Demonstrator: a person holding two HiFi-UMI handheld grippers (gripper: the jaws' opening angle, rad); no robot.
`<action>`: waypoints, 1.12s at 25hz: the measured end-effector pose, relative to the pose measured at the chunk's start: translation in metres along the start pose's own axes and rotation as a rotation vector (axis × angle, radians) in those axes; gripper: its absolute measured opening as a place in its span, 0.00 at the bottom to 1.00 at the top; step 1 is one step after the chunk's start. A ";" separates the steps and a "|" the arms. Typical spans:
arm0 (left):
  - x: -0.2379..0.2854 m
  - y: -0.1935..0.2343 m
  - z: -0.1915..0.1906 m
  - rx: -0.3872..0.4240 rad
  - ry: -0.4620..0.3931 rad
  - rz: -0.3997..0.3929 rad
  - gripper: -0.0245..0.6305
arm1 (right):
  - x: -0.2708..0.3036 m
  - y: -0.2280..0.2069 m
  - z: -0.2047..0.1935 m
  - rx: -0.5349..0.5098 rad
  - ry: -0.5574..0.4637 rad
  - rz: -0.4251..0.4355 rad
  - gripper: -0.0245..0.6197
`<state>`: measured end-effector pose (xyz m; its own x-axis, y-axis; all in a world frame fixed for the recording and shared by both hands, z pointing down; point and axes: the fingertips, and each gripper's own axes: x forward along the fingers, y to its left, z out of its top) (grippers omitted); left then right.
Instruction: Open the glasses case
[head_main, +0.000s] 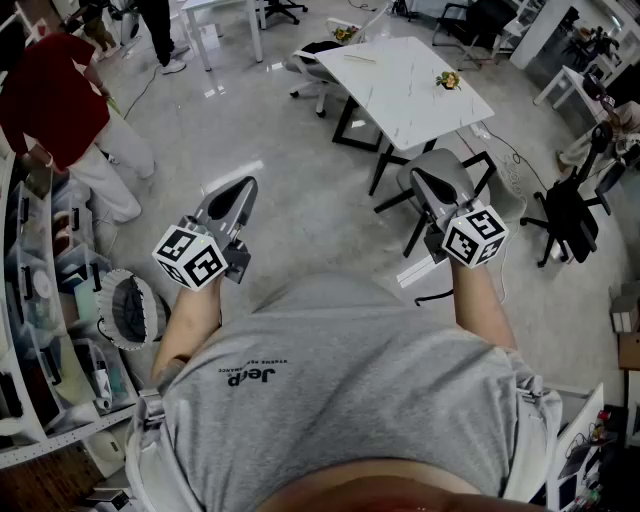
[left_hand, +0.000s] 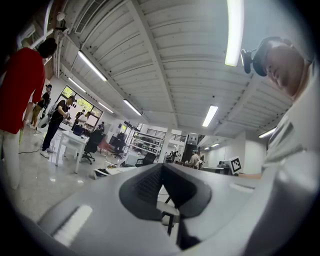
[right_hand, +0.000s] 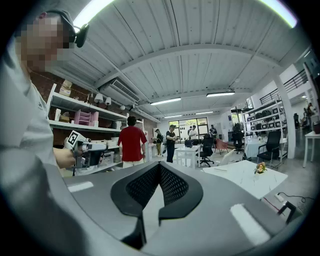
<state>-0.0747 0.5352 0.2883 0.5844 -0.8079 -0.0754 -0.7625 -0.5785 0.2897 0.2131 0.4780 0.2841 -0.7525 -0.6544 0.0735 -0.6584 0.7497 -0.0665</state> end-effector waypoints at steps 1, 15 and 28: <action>0.002 0.001 0.002 0.003 -0.001 -0.003 0.09 | 0.001 -0.002 0.001 -0.002 -0.002 -0.002 0.04; 0.014 -0.002 0.004 0.010 -0.005 -0.008 0.09 | 0.002 -0.014 0.005 -0.045 0.004 -0.012 0.04; 0.034 -0.022 -0.002 0.016 -0.010 0.004 0.09 | -0.011 -0.030 0.015 -0.032 -0.054 0.055 0.38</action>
<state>-0.0378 0.5206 0.2818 0.5787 -0.8112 -0.0835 -0.7692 -0.5770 0.2744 0.2406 0.4616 0.2703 -0.7877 -0.6159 0.0163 -0.6160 0.7869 -0.0371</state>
